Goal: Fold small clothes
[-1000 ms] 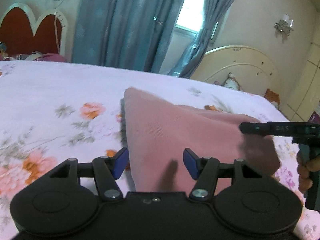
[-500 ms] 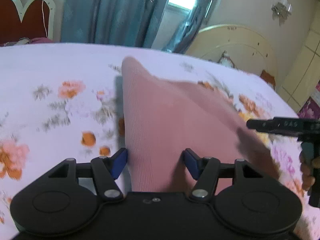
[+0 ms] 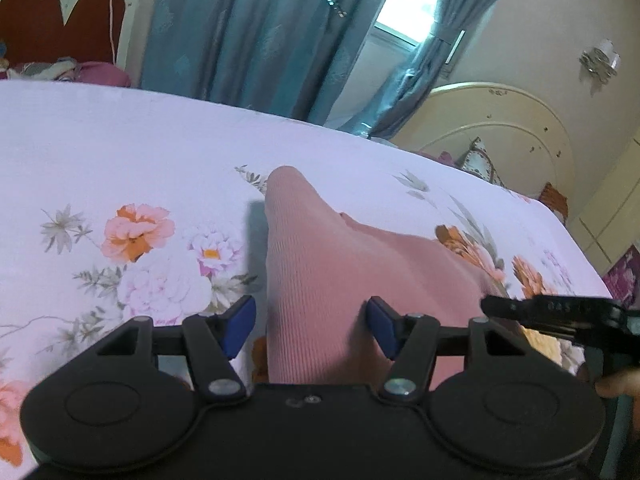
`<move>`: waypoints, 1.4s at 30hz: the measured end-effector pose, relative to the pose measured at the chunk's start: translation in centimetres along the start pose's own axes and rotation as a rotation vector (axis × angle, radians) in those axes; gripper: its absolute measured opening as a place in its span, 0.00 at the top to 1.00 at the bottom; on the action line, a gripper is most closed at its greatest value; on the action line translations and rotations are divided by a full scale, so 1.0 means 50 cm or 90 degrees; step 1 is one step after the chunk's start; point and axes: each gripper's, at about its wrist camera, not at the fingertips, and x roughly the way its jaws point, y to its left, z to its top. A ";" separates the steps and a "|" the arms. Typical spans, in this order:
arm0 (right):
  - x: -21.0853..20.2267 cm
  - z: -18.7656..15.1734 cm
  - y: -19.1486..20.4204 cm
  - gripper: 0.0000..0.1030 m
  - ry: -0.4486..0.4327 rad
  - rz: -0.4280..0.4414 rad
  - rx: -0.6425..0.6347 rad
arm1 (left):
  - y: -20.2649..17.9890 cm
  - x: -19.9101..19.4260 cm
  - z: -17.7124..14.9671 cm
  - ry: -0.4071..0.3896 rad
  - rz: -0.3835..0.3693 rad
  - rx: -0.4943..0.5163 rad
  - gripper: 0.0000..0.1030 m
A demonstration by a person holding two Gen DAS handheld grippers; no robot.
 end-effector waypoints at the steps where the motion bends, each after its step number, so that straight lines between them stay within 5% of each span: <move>1: -0.002 -0.002 0.001 0.94 -0.006 0.000 -0.005 | 0.002 0.007 0.002 0.001 -0.001 -0.005 0.41; 5: -0.024 -0.018 0.004 0.94 -0.067 -0.042 -0.049 | -0.001 0.023 0.005 -0.002 -0.006 -0.009 0.41; 7: 0.002 -0.024 -0.015 0.94 -0.044 -0.069 -0.048 | -0.005 0.030 0.006 -0.003 -0.013 -0.003 0.41; 12: -0.001 -0.018 -0.027 0.93 -0.035 -0.050 -0.035 | -0.008 0.054 -0.002 0.000 0.012 0.016 0.35; 18: -0.102 -0.027 0.001 0.92 -0.072 -0.028 -0.072 | -0.013 0.032 -0.002 -0.003 0.014 0.023 0.38; 28: -0.202 -0.157 0.045 0.92 -0.034 -0.023 -0.169 | -0.037 -0.054 -0.056 -0.004 0.011 0.069 0.38; 37: -0.200 -0.206 -0.003 0.92 -0.001 -0.070 -0.128 | -0.044 -0.096 -0.113 0.003 0.019 0.077 0.37; 42: -0.256 -0.217 0.024 0.92 -0.019 -0.025 -0.132 | -0.056 -0.115 -0.116 0.007 0.021 0.078 0.38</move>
